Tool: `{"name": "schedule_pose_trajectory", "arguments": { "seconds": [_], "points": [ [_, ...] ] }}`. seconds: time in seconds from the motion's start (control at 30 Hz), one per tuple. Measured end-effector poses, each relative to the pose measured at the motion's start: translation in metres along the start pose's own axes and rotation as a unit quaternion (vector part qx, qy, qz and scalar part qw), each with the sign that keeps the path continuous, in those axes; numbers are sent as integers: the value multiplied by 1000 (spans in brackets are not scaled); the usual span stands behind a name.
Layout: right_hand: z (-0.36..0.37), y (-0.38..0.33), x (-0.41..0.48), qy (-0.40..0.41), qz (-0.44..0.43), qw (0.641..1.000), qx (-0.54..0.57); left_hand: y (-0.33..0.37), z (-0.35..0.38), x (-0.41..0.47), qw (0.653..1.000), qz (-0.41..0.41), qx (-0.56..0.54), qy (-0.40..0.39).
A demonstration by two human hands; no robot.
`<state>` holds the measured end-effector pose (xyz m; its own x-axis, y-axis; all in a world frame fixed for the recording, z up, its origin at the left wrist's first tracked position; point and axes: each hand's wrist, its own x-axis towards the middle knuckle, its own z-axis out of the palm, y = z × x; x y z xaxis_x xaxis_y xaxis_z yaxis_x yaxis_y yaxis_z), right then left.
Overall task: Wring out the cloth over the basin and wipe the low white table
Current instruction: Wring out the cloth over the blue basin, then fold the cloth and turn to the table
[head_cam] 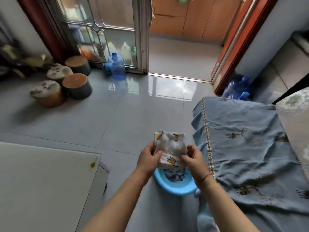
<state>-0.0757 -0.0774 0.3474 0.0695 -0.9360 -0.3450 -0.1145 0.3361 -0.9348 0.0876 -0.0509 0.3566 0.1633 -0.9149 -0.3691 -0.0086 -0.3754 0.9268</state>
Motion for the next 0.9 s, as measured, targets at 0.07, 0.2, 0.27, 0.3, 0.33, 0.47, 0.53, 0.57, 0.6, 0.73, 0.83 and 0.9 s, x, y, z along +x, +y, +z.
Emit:
{"name": "schedule_pose_trajectory", "arguments": {
  "seconds": [0.07, 0.2, 0.27, 0.3, 0.33, 0.47, 0.53, 0.57, 0.6, 0.73, 0.83, 0.9],
  "points": [
    [13, -31, -14, -22, -12, 1000, -14, 25, -19, -18, 1000, 17, -1, 9],
    [42, -97, -62, -61, -30, 997, -20, 62, -54, -70, 998, 55, -23, 34],
    [51, -109, -74, -82, -32, 996, -17, 64, -61, -83, 997, 65, -23, 45],
    [57, -120, -84, -103, -39, 994, -21, 70, -69, -95, 995, 72, -26, 62],
    [61, -127, -93, -128, -45, 990, -25, 74, -76, -108, 994, 76, -28, 80],
    [79, -147, -124, -203, -84, 974, -47, 83, -94, -160, 982, 87, -36, 164],
    [90, -153, -140, -228, -106, 966, -56, 83, -101, -188, 973, 86, -35, 213],
    [96, -156, -149, -242, -114, 961, -64, 83, -103, -202, 966, 91, -35, 238],
    [102, -158, -158, -260, -121, 955, -73, 82, -106, -217, 959, 93, -35, 264],
    [129, -161, -199, -325, -162, 926, -106, 73, -121, -279, 929, 96, -38, 355],
    [153, -157, -236, -379, -182, 898, -126, 60, -135, -330, 903, 84, -44, 420],
    [172, -150, -265, -419, -186, 878, -136, 48, -145, -368, 884, 75, -45, 460]
  ]
}}
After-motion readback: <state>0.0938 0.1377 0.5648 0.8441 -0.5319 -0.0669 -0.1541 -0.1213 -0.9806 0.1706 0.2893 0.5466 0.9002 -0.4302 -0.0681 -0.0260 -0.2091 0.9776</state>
